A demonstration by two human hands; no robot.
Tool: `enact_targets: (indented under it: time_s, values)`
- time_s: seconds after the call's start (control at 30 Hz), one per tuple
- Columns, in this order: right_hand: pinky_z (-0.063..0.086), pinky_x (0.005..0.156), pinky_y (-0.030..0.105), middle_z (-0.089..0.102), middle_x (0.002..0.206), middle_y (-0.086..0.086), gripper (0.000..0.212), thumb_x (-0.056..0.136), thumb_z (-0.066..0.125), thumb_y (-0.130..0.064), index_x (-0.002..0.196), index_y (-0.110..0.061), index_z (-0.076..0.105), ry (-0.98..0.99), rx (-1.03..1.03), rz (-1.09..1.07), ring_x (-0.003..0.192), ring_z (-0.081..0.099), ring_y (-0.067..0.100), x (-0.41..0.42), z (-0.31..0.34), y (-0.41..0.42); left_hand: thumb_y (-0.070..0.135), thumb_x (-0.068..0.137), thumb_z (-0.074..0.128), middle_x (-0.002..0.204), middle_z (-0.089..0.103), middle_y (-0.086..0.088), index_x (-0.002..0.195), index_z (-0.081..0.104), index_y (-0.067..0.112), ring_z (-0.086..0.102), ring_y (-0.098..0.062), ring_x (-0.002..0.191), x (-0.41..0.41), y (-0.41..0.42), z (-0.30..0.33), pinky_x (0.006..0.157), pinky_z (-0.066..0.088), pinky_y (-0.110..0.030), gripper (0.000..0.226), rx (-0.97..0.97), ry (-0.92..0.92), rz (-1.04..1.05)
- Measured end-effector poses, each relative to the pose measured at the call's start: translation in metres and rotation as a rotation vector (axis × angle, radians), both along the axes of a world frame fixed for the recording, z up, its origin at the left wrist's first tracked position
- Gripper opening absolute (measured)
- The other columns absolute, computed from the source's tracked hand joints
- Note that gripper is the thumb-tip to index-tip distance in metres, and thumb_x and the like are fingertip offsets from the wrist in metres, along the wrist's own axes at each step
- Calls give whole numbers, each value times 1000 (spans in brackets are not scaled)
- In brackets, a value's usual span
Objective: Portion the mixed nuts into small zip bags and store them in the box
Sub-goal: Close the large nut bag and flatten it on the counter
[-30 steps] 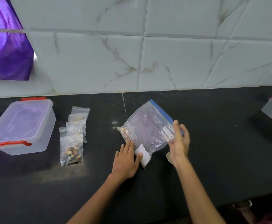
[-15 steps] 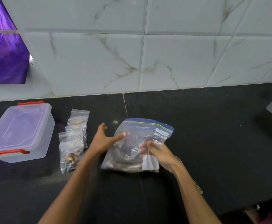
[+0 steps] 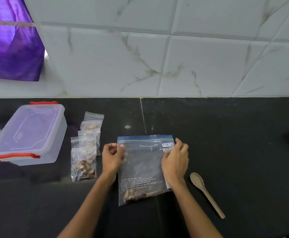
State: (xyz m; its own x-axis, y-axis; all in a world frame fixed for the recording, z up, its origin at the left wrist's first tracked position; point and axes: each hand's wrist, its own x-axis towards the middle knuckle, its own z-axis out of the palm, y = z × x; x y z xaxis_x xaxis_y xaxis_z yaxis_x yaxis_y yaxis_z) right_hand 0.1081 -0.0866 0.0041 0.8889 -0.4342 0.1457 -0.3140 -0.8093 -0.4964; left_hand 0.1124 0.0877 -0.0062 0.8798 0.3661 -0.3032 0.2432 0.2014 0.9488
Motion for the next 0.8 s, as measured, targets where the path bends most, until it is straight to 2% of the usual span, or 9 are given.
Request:
enact_targets:
  time_s: [0.07,0.17,0.23,0.3,0.37,0.47,0.53,0.7,0.8]
  values:
    - [52,79,32,55,122,7,51,79,71,-8,127,-13,54,-148,-188,183,101,59,21,2,-3,15,13,91,62,83,63,-7,93,46,17,57,-15,62,3,-1,0,56,49,-28,16,170,-49,-11]
    - [53,85,37,61,119,6,37,82,67,-8,118,-11,63,-151,-208,528,109,60,24,7,-10,39,14,89,63,88,63,4,103,50,18,60,-20,81,4,-5,-1,75,50,-38,19,578,-64,-69]
    - [52,89,38,61,120,5,34,86,62,-11,120,-10,62,-77,-204,651,112,58,24,11,-16,48,14,88,62,110,61,4,115,54,18,55,-22,102,1,-7,-4,86,45,-38,28,976,-25,-111]
    - [45,100,38,56,129,4,37,92,55,-13,128,-11,56,9,-179,713,123,51,24,13,-23,52,13,89,56,130,56,-1,124,57,16,52,-24,117,-4,-12,-7,91,41,-38,35,1212,-81,-153]
    - [38,109,38,53,135,4,39,93,54,-16,131,-14,53,37,-168,726,130,45,23,14,-28,53,18,95,41,143,49,-4,132,53,14,45,-20,132,-9,-18,-6,100,38,-36,39,1301,-146,-310]
    - [37,107,39,59,130,5,43,85,67,-16,127,-13,59,18,-241,699,128,50,25,13,-34,55,26,104,22,161,4,-3,152,9,14,2,-14,148,-13,-21,-13,120,9,-31,52,1337,26,-627]
    - [38,104,41,63,125,5,49,77,77,-17,123,-14,62,36,-286,683,123,55,26,12,-37,58,29,104,17,160,-11,-4,151,-8,14,-10,-15,147,-15,-20,-16,121,0,-31,56,1396,99,-701]
    - [46,97,46,65,122,3,63,63,87,-25,121,-17,64,110,-338,664,119,58,25,13,-41,61,32,104,21,160,-12,-3,151,-11,15,-9,-16,148,-14,-20,-14,121,1,-35,59,1465,150,-709]
    - [44,97,49,65,122,2,72,56,90,-29,123,-18,63,145,-352,656,119,58,25,13,-38,61,30,103,29,161,-7,-4,152,-7,15,-3,-18,148,-10,-23,-7,120,4,-38,62,1523,183,-711]
